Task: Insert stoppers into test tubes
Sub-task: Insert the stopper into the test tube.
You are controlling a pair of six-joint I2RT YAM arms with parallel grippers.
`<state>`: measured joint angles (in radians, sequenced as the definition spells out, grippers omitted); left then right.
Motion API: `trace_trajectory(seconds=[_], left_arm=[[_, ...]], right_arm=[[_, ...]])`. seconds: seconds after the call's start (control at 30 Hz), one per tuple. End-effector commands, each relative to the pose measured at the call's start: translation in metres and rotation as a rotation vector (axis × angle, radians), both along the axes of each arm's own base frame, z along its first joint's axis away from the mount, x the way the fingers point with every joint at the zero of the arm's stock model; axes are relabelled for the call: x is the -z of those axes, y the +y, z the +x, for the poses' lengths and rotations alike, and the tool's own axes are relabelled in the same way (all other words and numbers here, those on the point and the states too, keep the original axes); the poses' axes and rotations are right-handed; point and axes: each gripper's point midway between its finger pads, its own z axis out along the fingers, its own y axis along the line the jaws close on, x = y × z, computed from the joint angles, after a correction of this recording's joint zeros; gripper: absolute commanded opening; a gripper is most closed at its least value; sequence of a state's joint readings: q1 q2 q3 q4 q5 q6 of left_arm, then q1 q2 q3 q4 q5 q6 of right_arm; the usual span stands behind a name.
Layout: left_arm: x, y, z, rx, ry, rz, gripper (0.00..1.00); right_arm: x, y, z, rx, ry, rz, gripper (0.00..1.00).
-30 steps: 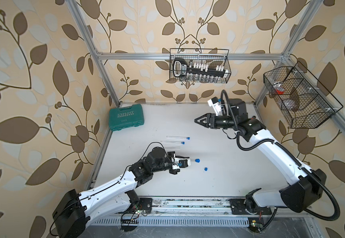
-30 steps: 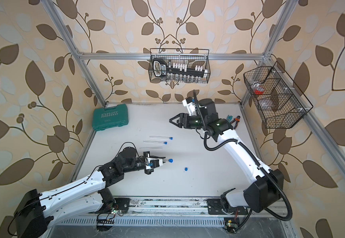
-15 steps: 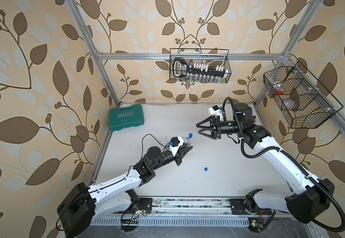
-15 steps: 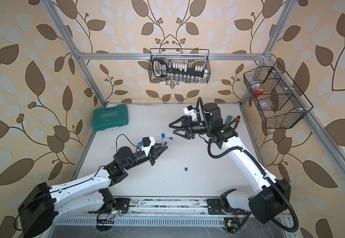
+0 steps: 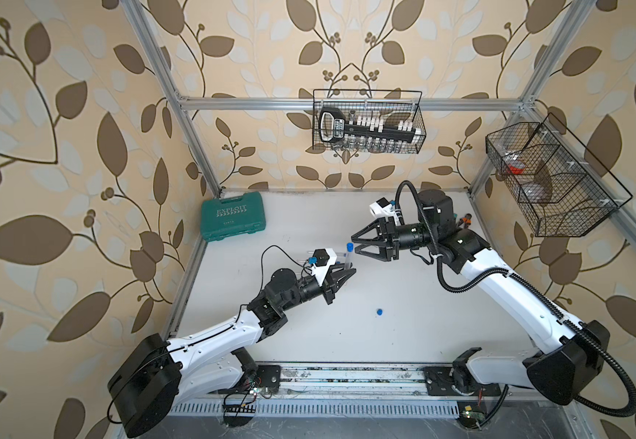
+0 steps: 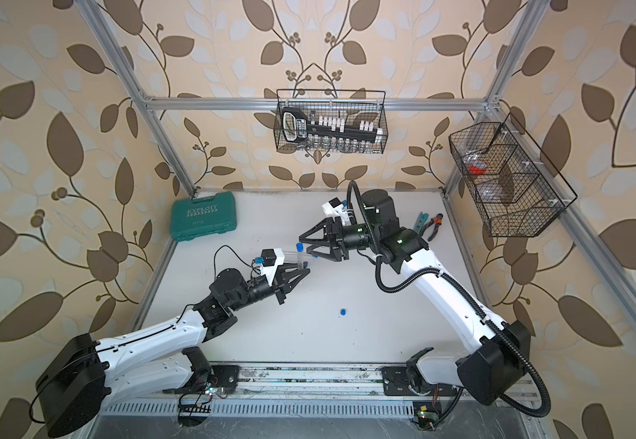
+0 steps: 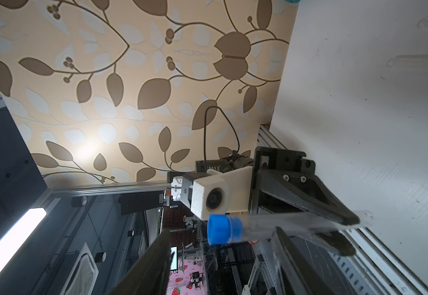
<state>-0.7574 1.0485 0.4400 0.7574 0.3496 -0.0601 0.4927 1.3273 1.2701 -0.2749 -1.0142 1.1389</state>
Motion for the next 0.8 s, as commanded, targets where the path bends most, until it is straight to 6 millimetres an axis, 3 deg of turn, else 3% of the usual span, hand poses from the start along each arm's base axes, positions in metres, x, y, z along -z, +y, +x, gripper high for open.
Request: trace_trajectory(seconds=[0.0,0.47,0.77], left_arm=[[-0.036,0.000,-0.001,0.018,-0.070,-0.082,0.00],[-0.050,-0.001,-0.005,0.038,-0.115,-0.111,0.00],[-0.078,0.002,-0.012,0.052,-0.205,-0.162,0.00]], right_arm=[[-0.008,0.006,-0.003,-0.025,-0.009,0.013,0.53],[0.011,0.009,-0.006,-0.029,0.040,-0.004,0.41],[0.029,0.008,-0.007,-0.026,0.077,-0.033,0.33]])
